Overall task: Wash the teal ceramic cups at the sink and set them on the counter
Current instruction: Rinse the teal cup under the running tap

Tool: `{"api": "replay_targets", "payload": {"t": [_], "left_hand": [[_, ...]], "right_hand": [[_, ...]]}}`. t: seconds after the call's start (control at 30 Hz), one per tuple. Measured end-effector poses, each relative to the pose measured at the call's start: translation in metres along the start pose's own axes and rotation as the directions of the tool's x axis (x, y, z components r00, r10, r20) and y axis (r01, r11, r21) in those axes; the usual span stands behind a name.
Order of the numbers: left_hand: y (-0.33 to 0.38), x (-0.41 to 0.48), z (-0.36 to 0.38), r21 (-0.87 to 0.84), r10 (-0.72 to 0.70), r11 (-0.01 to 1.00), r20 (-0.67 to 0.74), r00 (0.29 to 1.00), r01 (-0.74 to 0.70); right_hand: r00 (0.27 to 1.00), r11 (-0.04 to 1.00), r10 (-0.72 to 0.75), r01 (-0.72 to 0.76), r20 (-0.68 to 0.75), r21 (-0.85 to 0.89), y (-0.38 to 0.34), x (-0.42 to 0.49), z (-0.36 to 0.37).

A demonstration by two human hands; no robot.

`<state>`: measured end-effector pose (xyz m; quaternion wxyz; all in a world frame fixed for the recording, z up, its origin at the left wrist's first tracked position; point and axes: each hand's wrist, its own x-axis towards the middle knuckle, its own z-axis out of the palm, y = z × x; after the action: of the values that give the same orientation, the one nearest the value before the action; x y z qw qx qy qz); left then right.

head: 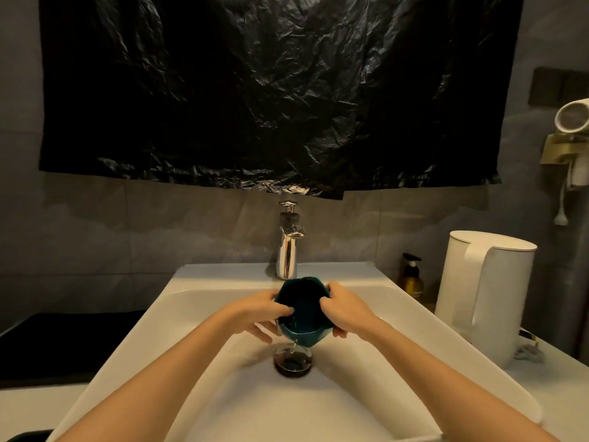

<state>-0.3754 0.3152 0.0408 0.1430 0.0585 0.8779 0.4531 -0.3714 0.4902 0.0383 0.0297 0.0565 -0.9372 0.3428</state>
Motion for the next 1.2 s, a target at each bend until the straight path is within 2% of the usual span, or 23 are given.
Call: {"api": "replay_targets", "payload": {"t": [0.1,0.17,0.27,0.4,0.5,0.63,0.67,0.73,0.8,1.0,1.13,1.2], "left_hand": [[0.003,0.001,0.001,-0.027,0.132,0.991,-0.031,0.991,-0.132],[0.005,0.002,0.002,-0.034,0.221,0.975,-0.030,0.975,-0.222],[0.003,0.005,0.007,0.135,0.412,0.908,-0.110,0.905,-0.397],[0.002,0.007,0.009,0.348,0.657,0.748,-0.270,0.704,-0.565],[0.009,0.002,0.008,0.539,0.809,0.586,-0.340,0.479,-0.605],[0.017,-0.007,0.006,0.775,0.944,0.330,-0.280,0.176,-0.540],[0.020,-0.010,0.004,0.801,0.956,0.291,-0.266,0.125,-0.522],[0.023,-0.013,0.001,0.844,0.967,0.242,-0.250,0.049,-0.479],[0.025,-0.015,0.000,0.864,0.970,0.226,-0.243,0.020,-0.451],[0.021,-0.013,0.002,0.836,0.973,0.224,-0.221,0.067,-0.502],[0.015,-0.006,0.002,0.781,0.957,0.290,-0.238,0.165,-0.553],[0.012,-0.004,0.001,0.767,0.955,0.296,-0.238,0.176,-0.569]], "right_hand": [[0.980,0.990,-0.129,0.119,-0.153,-0.072,0.009,-0.003,-0.009],[0.952,0.972,-0.229,0.215,-0.202,-0.092,0.011,-0.005,-0.015],[0.904,0.935,-0.351,0.326,-0.245,-0.137,0.015,-0.007,-0.019],[0.796,0.865,-0.501,0.451,-0.339,-0.220,0.023,-0.006,-0.023],[0.625,0.769,-0.636,0.561,-0.454,-0.306,0.026,-0.004,-0.027],[0.374,0.629,-0.744,0.674,-0.554,-0.389,0.024,0.001,-0.033],[0.321,0.601,-0.752,0.694,-0.576,-0.397,0.023,0.002,-0.034],[0.257,0.566,-0.753,0.723,-0.606,-0.397,0.021,0.002,-0.036],[0.238,0.554,-0.749,0.736,-0.618,-0.388,0.021,0.001,-0.035],[0.267,0.552,-0.769,0.735,-0.581,-0.393,0.024,0.001,-0.034],[0.365,0.611,-0.760,0.682,-0.538,-0.402,0.026,0.001,-0.027],[0.359,0.600,-0.775,0.677,-0.521,-0.426,0.027,0.002,-0.025]]}}
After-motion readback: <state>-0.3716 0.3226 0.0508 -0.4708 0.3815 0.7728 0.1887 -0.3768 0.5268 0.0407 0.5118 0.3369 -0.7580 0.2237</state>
